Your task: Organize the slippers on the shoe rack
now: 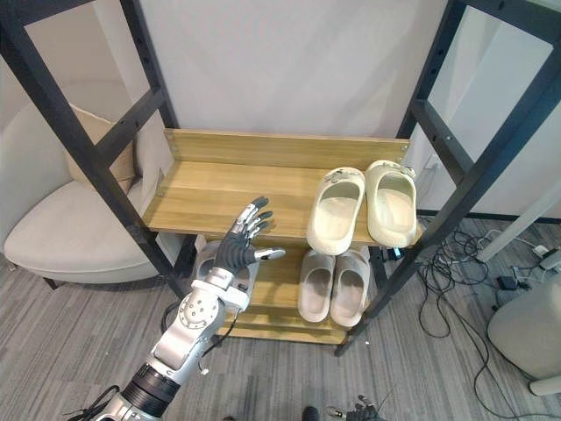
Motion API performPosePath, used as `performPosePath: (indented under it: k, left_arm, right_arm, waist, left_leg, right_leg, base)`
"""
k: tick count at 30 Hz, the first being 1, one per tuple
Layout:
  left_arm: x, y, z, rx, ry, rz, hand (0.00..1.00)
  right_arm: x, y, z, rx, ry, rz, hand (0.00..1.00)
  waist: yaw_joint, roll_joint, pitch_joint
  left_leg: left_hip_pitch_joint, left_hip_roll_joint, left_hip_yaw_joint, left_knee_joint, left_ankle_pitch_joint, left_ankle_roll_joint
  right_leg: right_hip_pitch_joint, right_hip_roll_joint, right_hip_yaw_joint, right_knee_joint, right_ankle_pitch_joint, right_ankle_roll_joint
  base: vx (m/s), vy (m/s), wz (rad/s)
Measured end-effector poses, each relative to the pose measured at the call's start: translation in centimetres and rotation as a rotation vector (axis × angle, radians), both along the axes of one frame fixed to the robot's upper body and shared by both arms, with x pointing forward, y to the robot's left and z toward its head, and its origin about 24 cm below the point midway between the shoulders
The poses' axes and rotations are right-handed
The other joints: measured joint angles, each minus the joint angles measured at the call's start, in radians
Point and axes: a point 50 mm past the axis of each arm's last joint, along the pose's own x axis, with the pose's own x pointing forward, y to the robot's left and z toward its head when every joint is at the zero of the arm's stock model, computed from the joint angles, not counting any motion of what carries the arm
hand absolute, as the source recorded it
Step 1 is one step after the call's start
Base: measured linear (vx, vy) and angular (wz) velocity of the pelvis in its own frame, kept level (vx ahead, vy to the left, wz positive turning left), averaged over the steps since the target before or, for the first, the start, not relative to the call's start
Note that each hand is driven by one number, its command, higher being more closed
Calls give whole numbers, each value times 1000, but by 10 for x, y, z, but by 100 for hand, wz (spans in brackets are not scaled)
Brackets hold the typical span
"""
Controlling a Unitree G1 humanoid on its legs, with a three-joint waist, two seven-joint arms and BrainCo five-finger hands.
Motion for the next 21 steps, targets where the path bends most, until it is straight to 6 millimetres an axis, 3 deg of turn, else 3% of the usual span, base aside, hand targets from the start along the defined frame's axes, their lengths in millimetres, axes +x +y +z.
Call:
performPosePath:
  k: [12,16,18,21]
  left_arm:
    - [1,-7,-5,21,7,-43,0]
    - [2,-14,-6,30,9,-71,0]
    - [-2,-21,-17,55,58,-106,0]
    - [-1,-27,-14,58,47,-132,0]
  right_arm:
    - [7,3,0,6,-2,4,0]
    - [8,3,0,7,-3,4,0]
    - [9,3,0,7,-6,5,0]
    - [9,3,0,7,-8,4,0]
  waist:
    - [0,-10,-2]
    - [-2,-10,-2]
    - [-5,-10,-1]
    - [-7,-10,-2]
  left_leg:
    - [3,0,4,0,-2,-2]
    - [3,0,9,0,-7,-7]
    - [2,1,19,0,-8,-7]
    - [0,1,32,0,-8,-7]
  right_leg:
    - [0,0,9,-1,-2,2]
    - [-2,0,16,-1,-3,2]
    - [-3,1,27,-1,-3,3]
    - [-18,2,35,-1,-3,3]
  base:
    - [-25,-9,0]
    - [-32,-10,-5]
    - [-11,-8,-12]
    - [-33,-15,-14]
